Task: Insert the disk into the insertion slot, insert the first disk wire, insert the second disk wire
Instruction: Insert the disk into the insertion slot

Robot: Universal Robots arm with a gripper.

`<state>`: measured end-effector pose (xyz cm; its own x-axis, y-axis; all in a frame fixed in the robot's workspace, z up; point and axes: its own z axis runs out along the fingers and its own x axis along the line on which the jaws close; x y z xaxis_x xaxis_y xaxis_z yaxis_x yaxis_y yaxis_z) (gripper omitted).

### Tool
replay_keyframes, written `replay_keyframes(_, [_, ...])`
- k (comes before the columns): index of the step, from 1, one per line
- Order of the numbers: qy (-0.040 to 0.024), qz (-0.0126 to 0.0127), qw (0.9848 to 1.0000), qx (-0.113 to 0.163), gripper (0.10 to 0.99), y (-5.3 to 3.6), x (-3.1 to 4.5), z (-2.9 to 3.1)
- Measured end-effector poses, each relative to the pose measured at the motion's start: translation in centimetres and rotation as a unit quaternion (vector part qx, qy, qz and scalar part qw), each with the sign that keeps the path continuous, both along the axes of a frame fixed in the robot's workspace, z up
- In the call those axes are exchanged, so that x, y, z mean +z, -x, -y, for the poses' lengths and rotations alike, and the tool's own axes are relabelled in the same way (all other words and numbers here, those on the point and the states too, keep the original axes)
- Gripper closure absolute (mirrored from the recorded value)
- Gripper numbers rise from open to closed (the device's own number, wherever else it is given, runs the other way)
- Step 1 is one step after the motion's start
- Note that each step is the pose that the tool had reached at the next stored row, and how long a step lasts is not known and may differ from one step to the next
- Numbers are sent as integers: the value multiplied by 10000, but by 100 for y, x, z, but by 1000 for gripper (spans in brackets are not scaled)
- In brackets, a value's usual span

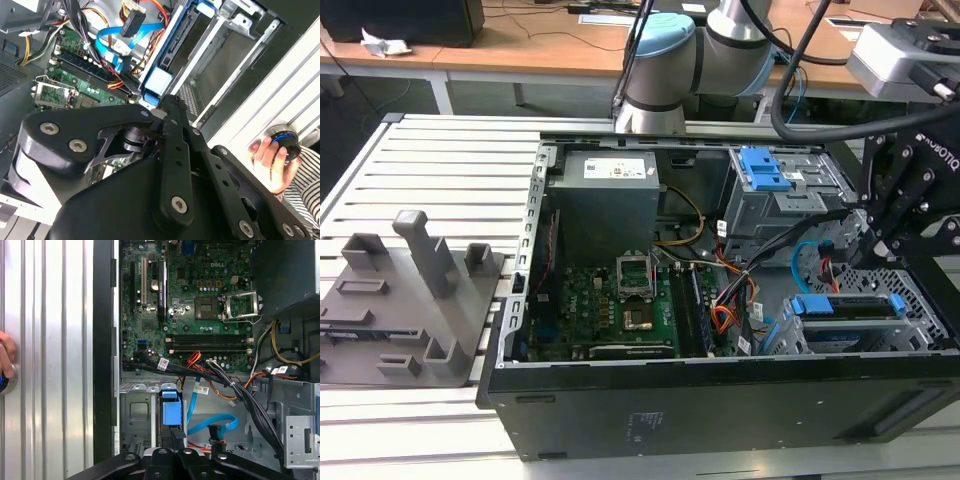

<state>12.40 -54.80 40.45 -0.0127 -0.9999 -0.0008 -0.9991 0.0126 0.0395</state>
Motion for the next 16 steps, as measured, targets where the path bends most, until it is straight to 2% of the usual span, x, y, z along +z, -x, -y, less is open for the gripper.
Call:
replay_keyframes(4, [1,-1,10000,-1,980,-20,-33,-1])
replay_keyframes(6, [1,-1,10000,0,980,-20,-105,-1])
replay_keyframes(12, [1,-1,10000,0,980,-20,-223,-1])
replay_keyframes(15, [1,-1,10000,0,980,-20,-324,-2])
replay_keyframes(16, [2,-1,10000,0,980,-20,-335,-2])
